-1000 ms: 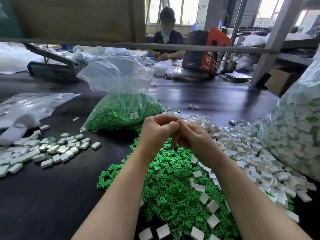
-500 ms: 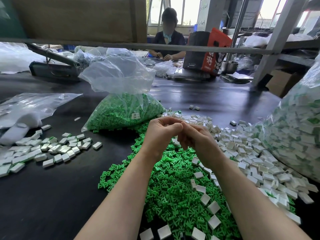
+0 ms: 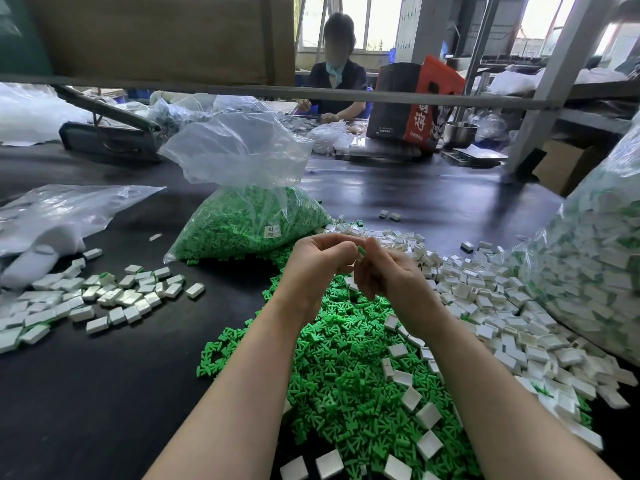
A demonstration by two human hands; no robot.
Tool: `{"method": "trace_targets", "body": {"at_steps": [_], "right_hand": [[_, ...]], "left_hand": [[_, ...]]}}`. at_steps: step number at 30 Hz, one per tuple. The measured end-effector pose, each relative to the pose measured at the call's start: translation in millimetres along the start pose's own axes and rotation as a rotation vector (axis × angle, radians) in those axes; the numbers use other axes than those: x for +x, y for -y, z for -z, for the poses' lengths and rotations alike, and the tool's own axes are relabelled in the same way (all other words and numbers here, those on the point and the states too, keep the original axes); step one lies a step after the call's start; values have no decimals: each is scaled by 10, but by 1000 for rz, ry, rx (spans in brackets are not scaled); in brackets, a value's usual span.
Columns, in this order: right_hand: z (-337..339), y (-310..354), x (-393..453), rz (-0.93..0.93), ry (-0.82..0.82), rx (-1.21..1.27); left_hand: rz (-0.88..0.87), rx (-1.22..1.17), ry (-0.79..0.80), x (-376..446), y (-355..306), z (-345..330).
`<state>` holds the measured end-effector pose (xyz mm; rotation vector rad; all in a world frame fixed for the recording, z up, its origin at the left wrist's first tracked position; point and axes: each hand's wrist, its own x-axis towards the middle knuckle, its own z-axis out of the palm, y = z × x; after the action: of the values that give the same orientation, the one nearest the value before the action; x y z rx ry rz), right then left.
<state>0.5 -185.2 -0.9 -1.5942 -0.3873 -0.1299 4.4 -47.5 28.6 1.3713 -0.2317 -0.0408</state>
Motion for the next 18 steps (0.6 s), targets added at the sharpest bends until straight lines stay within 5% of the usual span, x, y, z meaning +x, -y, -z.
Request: {"method": "trace_targets", "body": {"at_steps": [10,18], "right_hand": [[13,28,24,-73,-73,-51],[182,28,49,-128,-248,-175]], "left_hand": [[84,100,-7,42,-39,243],[124,830,-555,25,47,1227]]}}
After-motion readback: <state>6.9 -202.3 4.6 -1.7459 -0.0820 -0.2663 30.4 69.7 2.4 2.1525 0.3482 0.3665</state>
